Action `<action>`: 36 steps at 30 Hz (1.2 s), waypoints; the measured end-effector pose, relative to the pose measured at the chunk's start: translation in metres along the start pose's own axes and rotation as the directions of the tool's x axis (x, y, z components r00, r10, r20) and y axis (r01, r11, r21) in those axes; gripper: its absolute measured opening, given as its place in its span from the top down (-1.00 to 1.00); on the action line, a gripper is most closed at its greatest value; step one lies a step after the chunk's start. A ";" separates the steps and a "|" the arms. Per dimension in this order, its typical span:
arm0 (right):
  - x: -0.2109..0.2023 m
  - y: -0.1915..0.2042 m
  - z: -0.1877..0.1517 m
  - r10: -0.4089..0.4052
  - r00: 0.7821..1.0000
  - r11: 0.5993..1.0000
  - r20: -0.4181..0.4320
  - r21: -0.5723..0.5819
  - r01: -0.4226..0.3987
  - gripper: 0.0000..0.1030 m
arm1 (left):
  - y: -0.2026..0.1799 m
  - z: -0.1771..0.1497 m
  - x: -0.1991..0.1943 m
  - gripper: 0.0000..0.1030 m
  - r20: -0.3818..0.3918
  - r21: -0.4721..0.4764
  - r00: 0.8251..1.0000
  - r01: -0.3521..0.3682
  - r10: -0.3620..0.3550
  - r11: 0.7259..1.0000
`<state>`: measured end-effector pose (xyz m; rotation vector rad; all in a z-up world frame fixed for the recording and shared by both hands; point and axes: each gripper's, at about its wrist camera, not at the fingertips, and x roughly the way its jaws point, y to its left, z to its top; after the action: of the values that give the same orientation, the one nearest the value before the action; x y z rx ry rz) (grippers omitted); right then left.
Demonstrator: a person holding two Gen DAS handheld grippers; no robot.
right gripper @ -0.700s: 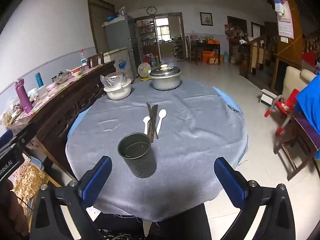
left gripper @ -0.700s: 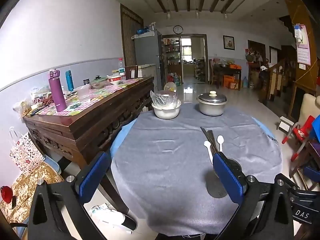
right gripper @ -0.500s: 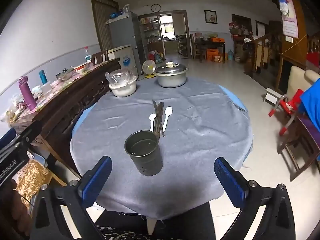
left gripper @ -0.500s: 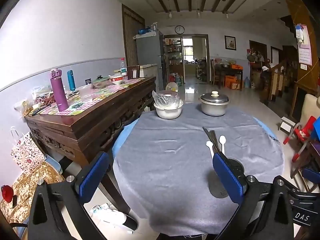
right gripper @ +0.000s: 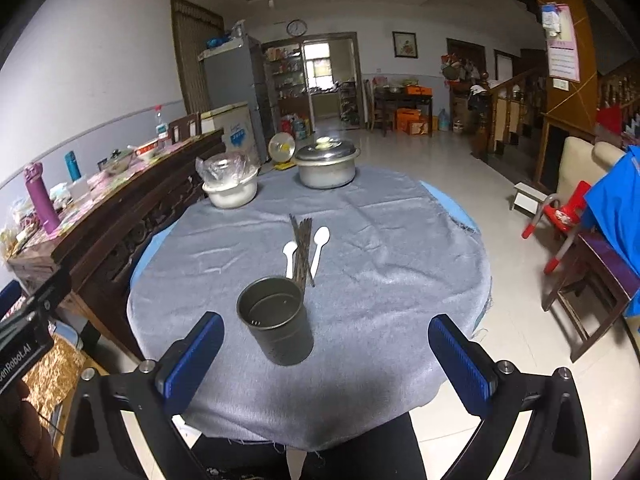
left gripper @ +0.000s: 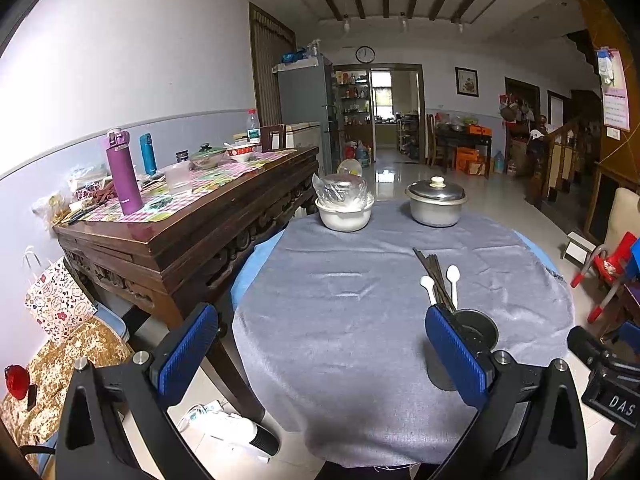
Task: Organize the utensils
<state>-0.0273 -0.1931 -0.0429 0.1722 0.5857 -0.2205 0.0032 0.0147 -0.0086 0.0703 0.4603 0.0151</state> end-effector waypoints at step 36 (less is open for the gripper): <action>-0.008 0.002 0.002 -0.098 0.994 0.993 0.043 -0.056 0.101 -1.00 | -0.019 -0.010 0.010 -1.00 -0.050 0.074 0.999 0.025 -0.021 0.997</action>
<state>-0.0316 -0.1902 -0.0364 0.0819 0.5606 -0.3026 0.0074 -0.0028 -0.0233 0.1379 0.5112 -0.0232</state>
